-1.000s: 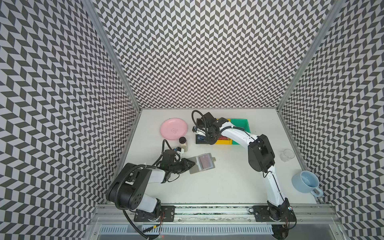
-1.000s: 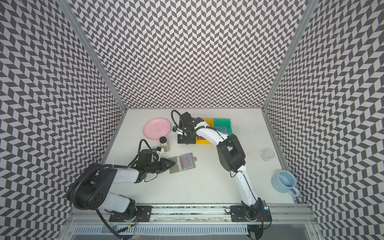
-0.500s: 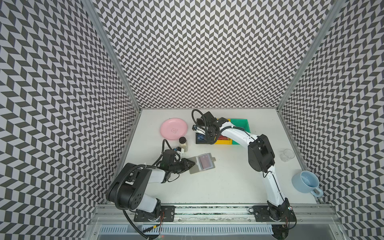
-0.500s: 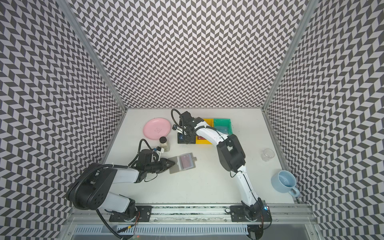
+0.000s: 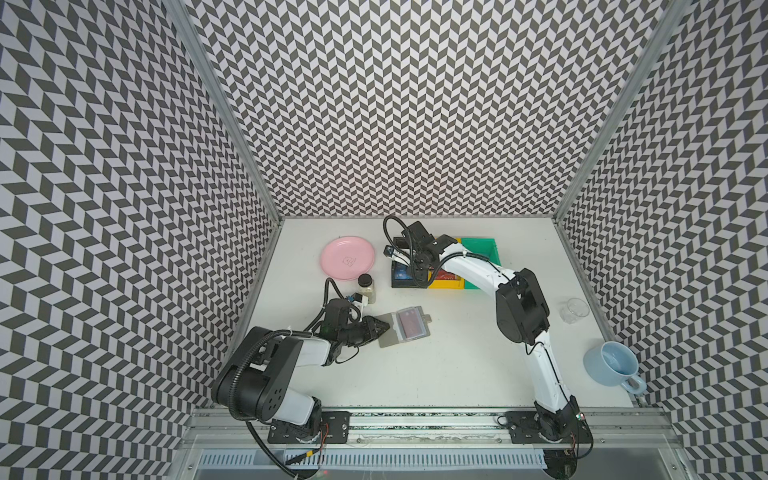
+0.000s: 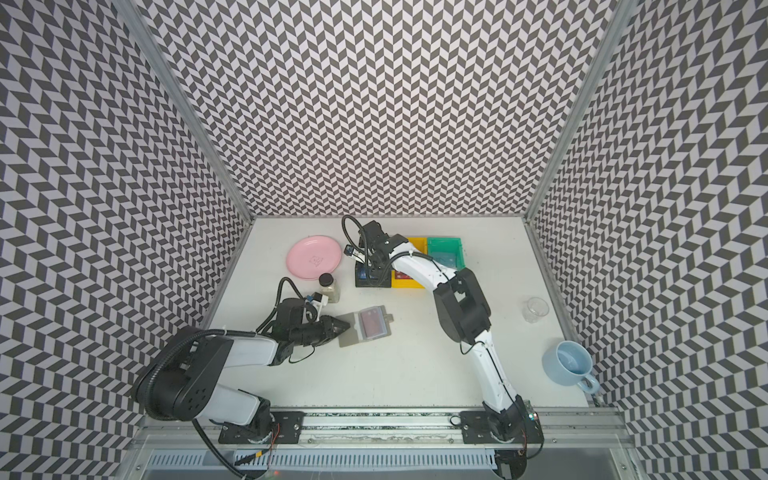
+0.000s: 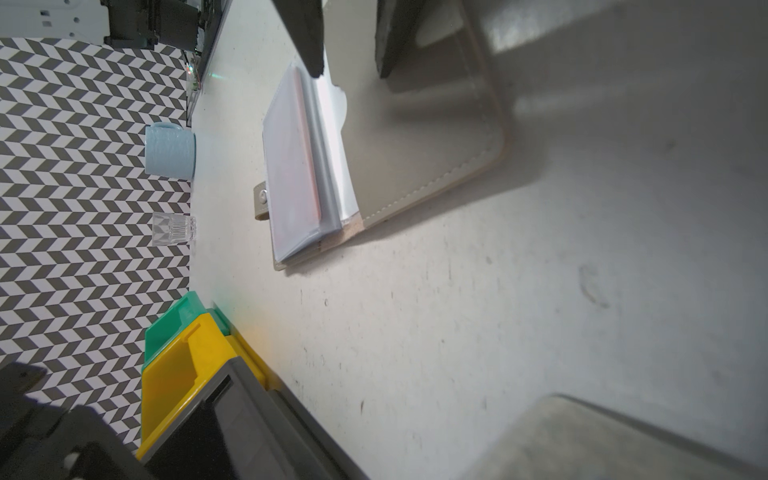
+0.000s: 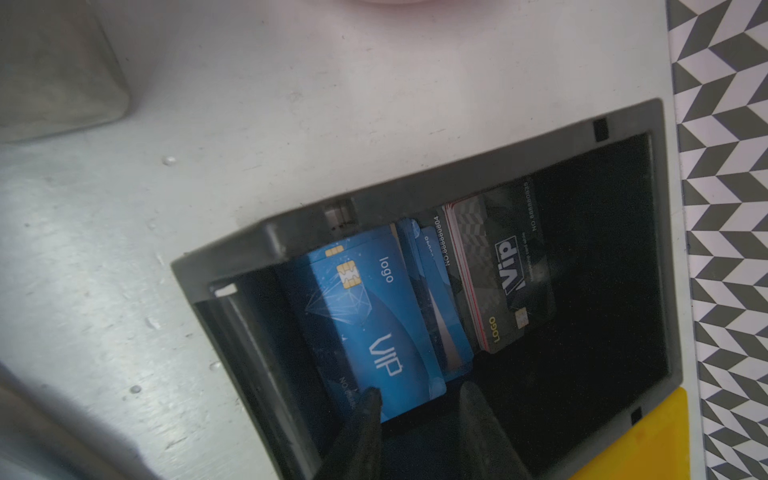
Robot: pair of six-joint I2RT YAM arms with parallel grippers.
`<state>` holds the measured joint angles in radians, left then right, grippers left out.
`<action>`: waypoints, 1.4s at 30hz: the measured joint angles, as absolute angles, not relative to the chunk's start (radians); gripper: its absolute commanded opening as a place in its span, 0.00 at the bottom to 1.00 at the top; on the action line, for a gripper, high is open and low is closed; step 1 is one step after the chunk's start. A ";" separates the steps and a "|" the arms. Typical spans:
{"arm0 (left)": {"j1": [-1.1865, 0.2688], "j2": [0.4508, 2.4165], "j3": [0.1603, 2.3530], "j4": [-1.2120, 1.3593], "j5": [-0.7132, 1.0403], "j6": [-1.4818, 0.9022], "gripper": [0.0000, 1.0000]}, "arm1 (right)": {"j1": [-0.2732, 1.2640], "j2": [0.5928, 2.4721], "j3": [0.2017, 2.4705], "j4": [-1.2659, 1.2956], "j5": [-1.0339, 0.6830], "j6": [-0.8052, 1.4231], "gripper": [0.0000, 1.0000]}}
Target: Take the credit cards out of the card holder
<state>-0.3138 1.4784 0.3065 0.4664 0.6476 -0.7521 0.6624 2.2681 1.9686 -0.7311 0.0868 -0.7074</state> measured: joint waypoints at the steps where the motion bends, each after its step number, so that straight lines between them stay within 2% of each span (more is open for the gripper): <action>1: -0.314 1.477 0.307 0.464 0.648 -0.752 0.25 | 0.662 2.267 1.968 -0.730 0.083 -0.698 0.33; 5: -0.314 1.455 0.307 0.453 0.648 -0.752 0.24 | 0.661 2.199 1.865 -0.694 0.027 -0.620 0.34; 10: -0.316 1.395 0.307 0.431 0.648 -0.751 0.24 | 0.660 1.946 1.583 -0.626 -0.085 -0.476 0.31; 14: -0.324 1.366 0.307 0.421 0.646 -0.750 0.24 | 0.659 1.745 1.373 -0.519 -0.166 -0.325 0.25; 17: -0.333 1.366 0.306 0.418 0.640 -0.751 0.24 | 0.659 1.665 1.230 -0.422 -0.220 -0.223 0.15; 25: -0.354 1.397 0.294 0.419 0.622 -0.753 0.23 | 0.659 1.671 0.999 -0.293 -0.334 -0.068 0.05; 29: -0.354 1.405 0.288 0.419 0.611 -0.752 0.23 | 0.659 1.694 0.982 -0.248 -0.368 -0.042 0.02; 42: -0.354 1.470 0.288 0.466 0.599 -0.749 0.22 | 0.659 1.812 0.991 -0.178 -0.420 -0.017 0.01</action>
